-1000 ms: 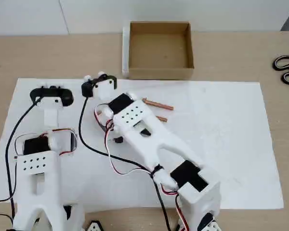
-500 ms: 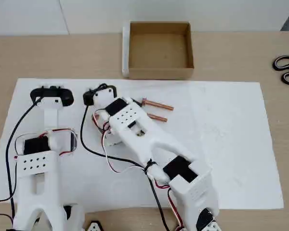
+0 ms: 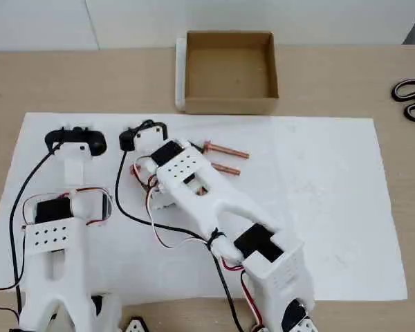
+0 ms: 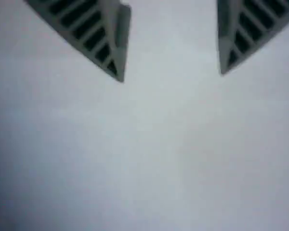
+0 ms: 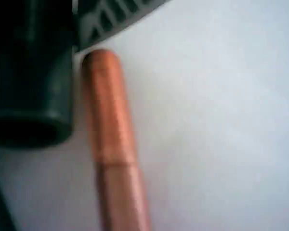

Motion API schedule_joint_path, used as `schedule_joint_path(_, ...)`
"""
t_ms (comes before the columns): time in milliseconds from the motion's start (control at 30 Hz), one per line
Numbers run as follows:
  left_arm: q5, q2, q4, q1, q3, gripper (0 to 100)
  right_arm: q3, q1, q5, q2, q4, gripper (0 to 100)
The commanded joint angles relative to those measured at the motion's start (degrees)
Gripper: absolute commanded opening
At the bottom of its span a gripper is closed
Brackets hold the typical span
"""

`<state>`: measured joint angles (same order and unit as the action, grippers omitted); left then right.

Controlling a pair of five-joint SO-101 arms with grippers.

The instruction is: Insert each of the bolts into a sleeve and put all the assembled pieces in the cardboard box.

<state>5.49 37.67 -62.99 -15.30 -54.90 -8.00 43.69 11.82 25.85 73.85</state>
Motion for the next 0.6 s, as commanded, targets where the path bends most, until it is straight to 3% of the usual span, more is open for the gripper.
schedule_joint_path(0, 0.35, 0.26, 1.14, 0.26, 0.31, 12, -2.90, 0.04, -2.55, -0.66, 0.31, 12.9)
schedule_joint_path(567, 0.35, 0.09, 1.05, 0.26, 0.31, 12, -8.70, 0.04, -4.84, -0.13, 6.37, 18.8)
